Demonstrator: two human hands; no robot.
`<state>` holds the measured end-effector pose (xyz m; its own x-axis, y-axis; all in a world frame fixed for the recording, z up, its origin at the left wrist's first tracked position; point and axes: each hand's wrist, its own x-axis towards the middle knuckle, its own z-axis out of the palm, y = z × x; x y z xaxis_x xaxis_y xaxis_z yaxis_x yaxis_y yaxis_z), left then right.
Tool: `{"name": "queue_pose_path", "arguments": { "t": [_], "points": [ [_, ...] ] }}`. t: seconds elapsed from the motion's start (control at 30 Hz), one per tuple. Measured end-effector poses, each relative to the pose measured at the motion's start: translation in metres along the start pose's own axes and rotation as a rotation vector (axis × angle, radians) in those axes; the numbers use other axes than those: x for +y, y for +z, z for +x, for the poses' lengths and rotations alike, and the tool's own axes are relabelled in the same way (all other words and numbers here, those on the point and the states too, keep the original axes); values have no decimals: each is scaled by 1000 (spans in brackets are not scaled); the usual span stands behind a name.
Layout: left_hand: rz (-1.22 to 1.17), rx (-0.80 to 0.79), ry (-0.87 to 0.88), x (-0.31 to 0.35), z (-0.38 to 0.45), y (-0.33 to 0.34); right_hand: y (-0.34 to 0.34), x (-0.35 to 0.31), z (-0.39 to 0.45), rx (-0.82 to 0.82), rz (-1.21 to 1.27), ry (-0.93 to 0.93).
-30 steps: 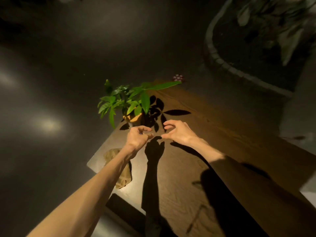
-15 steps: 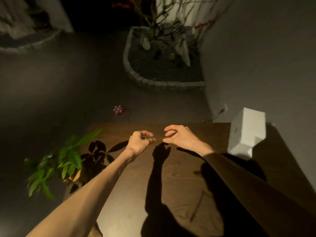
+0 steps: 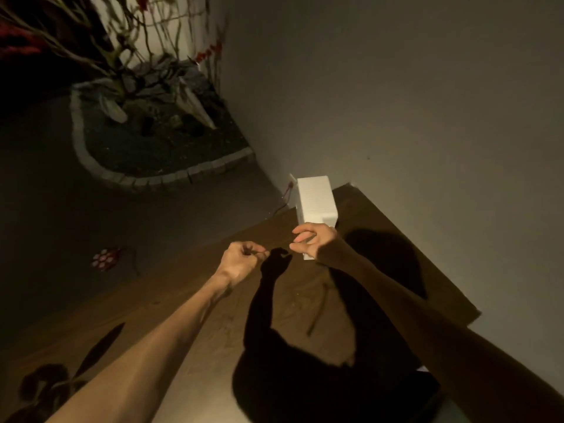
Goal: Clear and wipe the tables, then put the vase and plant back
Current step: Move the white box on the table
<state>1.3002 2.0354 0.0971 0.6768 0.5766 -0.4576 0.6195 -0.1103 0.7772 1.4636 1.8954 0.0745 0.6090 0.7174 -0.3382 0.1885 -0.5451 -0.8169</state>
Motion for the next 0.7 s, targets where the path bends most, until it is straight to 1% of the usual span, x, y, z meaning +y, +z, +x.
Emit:
{"name": "queue_pose_path", "arguments": {
  "t": [0.07,0.13,0.23,0.3,0.4,0.5,0.57,0.63,0.7],
  "points": [
    [4,-20,-16,10,16,27,-22,20,6,29,24,37],
    [19,-12,-42,17,32,50,-39,39,12,35,79,32],
    [119,39,-74,30,57,83,-56,65,28,77,70,28],
    [200,58,-90,37,71,99,-61,75,36,110,97,60],
    [275,85,-149,49,101,125,-75,99,52,130,138,57],
    [217,126,-233,62,127,145,-87,119,65,91,177,112],
    [198,148,-259,70,145,155,-91,132,71,91,227,135],
    [283,137,-284,75,159,163,-94,143,75,85,256,150],
    [429,121,-307,80,166,168,-96,153,77,80,276,175]
  ]
}}
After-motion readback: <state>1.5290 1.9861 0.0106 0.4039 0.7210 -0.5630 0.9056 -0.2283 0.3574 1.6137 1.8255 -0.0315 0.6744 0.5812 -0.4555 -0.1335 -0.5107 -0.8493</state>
